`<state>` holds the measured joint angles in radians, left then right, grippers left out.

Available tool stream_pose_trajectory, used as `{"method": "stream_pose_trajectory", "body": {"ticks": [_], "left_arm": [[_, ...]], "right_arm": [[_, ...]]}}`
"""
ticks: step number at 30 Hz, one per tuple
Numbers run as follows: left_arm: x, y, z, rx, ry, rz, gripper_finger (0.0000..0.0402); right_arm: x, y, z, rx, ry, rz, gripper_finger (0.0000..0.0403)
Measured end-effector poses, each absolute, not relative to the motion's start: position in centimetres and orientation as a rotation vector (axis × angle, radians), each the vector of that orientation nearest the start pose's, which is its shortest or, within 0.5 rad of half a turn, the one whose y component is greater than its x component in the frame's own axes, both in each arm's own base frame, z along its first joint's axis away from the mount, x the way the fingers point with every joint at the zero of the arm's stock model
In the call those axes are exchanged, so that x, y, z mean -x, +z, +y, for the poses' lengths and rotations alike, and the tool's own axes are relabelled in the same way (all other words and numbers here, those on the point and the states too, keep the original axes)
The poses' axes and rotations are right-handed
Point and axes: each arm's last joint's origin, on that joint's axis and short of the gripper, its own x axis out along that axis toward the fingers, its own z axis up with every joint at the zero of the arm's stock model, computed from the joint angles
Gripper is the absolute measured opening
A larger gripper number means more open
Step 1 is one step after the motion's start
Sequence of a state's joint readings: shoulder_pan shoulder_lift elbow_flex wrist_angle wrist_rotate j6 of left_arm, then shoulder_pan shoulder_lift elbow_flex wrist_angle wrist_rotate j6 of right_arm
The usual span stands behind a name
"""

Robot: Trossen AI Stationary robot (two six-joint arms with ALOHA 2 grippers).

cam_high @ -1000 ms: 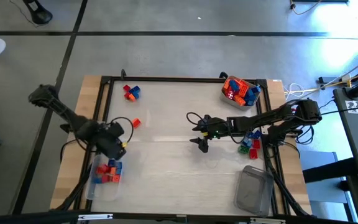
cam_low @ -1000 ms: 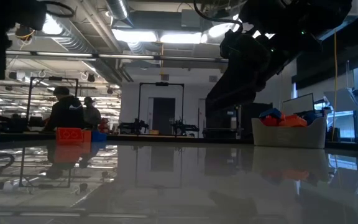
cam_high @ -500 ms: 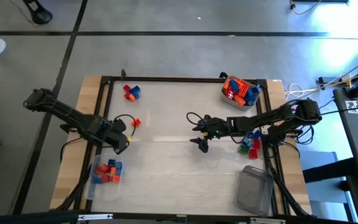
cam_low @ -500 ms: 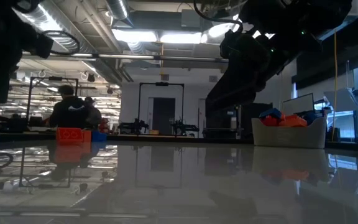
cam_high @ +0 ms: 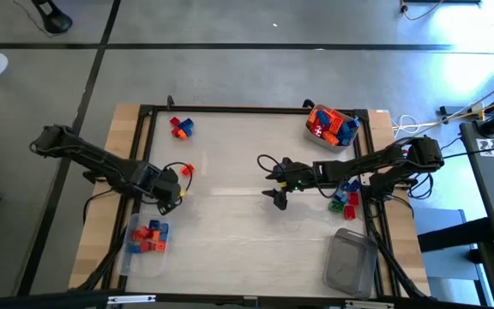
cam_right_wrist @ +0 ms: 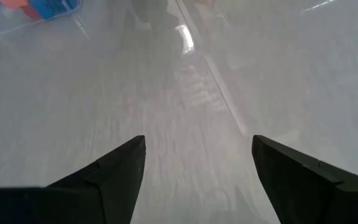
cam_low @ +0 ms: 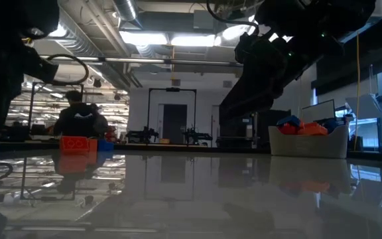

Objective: Sort blocks by size
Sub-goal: Put the blue game piece into the transparent bin

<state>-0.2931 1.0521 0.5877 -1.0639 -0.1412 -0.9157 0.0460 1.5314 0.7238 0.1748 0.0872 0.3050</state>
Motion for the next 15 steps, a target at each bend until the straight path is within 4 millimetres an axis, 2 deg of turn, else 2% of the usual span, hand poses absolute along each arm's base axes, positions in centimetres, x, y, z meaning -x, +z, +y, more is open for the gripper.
{"method": "stream_pose_trajectory", "body": {"ticks": [15], "left_arm": [[-14.8,15.7,-3.0,0.337,0.619,1.573,0.0235]], "right_arm": [[-30.0,17.5,1.1,-0.253,-0.136,0.620,0.0294]]}}
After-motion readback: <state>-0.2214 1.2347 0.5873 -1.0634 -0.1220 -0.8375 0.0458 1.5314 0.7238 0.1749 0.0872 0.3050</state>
